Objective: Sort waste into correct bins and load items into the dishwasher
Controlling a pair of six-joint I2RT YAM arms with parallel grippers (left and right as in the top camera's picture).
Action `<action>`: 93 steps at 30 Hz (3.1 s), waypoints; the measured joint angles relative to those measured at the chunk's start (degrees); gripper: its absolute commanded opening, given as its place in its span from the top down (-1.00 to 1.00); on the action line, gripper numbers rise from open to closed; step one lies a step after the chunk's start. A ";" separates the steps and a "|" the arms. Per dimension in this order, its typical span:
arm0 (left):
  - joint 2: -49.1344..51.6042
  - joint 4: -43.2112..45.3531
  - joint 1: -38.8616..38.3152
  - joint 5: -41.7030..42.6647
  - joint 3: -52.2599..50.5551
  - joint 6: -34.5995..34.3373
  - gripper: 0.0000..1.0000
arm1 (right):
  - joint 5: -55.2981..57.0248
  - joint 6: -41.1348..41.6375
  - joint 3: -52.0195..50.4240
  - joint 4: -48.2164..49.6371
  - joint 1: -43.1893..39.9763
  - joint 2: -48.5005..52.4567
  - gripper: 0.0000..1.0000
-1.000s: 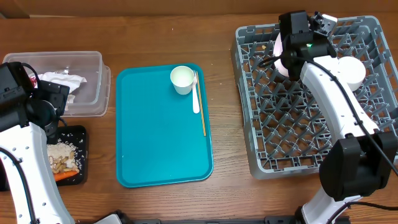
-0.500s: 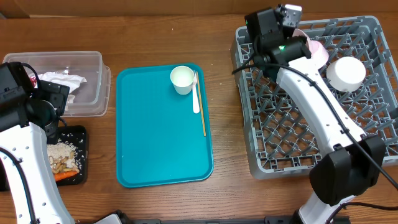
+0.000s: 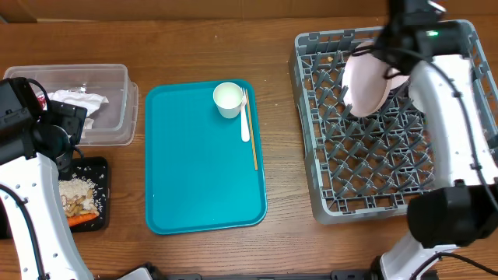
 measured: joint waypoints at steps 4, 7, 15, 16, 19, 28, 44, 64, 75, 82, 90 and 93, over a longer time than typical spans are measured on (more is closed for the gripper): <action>0.00 0.00 0.00 -0.02 0.00 0.00 -1.00 | -9.11 -0.55 -0.11 -4.28 -6.54 0.00 0.52; 0.00 0.00 0.00 -0.02 0.00 0.00 -1.00 | -12.17 -0.94 -1.33 -5.73 -8.26 0.00 0.62; 0.00 -0.02 0.00 0.00 0.00 0.00 -1.00 | -15.91 -1.25 -9.97 -4.72 -7.56 0.00 0.66; 0.00 0.00 0.00 0.00 0.00 0.00 -1.00 | -16.11 -1.27 -10.97 -3.67 -7.56 0.00 0.67; 0.00 0.00 0.00 -0.02 0.00 0.00 -1.00 | -16.68 -1.22 -13.90 -0.66 -7.54 0.00 0.67; 0.00 0.02 0.00 -0.02 0.00 0.00 -1.00 | -17.66 -1.27 -14.99 7.50 -7.54 0.02 0.63; 0.00 0.02 0.00 -0.02 0.00 0.00 -0.99 | -20.39 -4.00 0.28 -1.53 -7.32 0.83 -0.55; -0.02 0.00 0.00 -0.02 0.00 0.00 -0.99 | -20.98 -13.22 -4.13 17.59 26.93 1.42 -0.76; 0.00 0.00 0.00 -0.02 0.00 0.00 -1.00 | -21.03 -15.04 -7.30 19.50 33.22 12.61 -0.60; 0.00 0.00 0.00 -0.02 0.00 0.00 -1.00 | -21.03 -14.82 -7.41 19.58 35.08 13.97 -0.45; 0.00 0.00 0.00 -0.02 0.00 0.00 -1.00 | -23.45 -16.26 -7.43 20.59 36.61 13.97 -0.33; -0.02 0.00 0.00 -0.02 0.00 0.00 -1.00 | -24.06 -19.82 -7.43 22.67 37.70 13.97 -0.43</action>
